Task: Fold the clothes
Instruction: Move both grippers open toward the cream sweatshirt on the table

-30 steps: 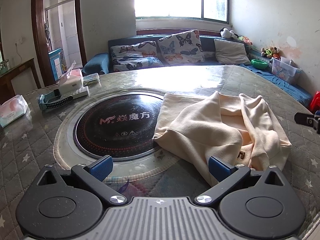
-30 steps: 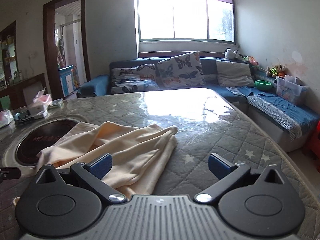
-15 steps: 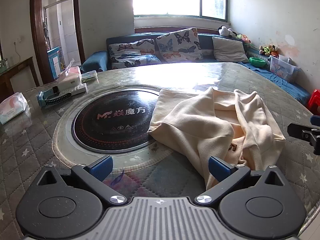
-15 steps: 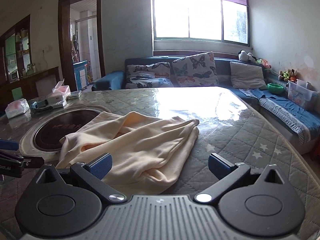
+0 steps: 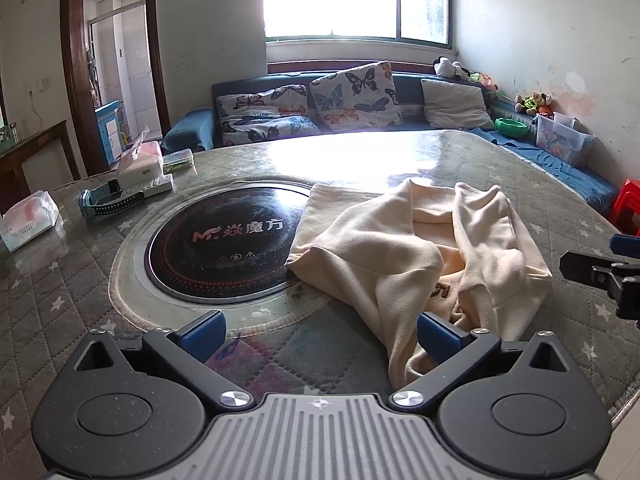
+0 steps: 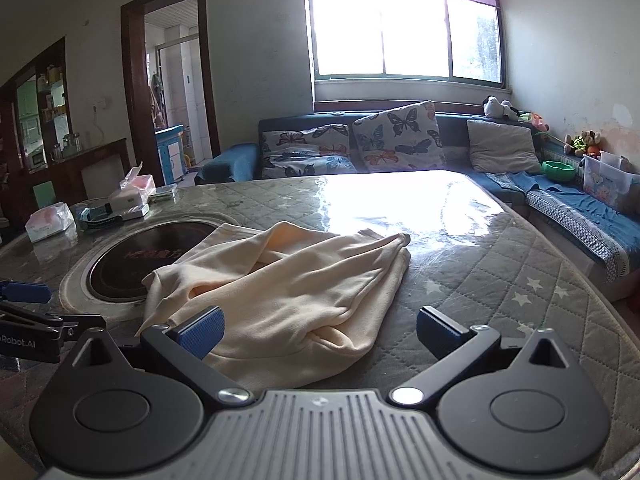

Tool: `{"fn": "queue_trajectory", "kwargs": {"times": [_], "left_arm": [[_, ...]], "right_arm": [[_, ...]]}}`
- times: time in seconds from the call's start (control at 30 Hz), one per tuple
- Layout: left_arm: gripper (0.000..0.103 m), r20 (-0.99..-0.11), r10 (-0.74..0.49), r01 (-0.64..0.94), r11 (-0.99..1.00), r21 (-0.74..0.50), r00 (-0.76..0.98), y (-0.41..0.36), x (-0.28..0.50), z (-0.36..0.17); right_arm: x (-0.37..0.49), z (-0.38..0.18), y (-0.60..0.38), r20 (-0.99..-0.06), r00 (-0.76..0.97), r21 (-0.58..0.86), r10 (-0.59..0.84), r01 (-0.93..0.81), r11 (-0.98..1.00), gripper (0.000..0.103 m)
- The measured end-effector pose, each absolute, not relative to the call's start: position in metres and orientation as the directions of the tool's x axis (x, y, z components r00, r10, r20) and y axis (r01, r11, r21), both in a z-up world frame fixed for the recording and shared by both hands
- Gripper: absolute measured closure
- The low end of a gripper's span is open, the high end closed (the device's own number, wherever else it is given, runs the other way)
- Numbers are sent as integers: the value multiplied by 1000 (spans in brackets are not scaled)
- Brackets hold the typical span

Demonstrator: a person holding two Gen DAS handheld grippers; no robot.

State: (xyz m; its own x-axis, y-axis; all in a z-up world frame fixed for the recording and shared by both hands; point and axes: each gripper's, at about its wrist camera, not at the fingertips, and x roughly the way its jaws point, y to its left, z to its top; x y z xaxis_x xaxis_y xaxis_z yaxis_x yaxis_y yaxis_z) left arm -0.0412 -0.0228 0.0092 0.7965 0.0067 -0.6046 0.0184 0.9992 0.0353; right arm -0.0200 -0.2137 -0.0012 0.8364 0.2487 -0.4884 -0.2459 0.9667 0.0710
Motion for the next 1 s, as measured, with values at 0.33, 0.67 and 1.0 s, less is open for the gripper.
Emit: {"fn": "queue_trajectory", "kwargs": {"times": [0.33, 0.67, 1.0], "left_arm": [[0, -612, -10, 42, 998, 38, 791, -27, -31, 10], [0, -614, -15, 60, 997, 52, 790, -36, -2, 17], [0, -633, -12, 69, 995, 66, 774, -42, 27, 16]], "right_arm": [[-15, -1, -209, -497, 828, 66, 258, -260, 963, 0], [5, -4, -203, -523, 805, 67, 281, -289, 955, 0], [28, -7, -204, -545, 790, 79, 280, -285, 955, 0]]}}
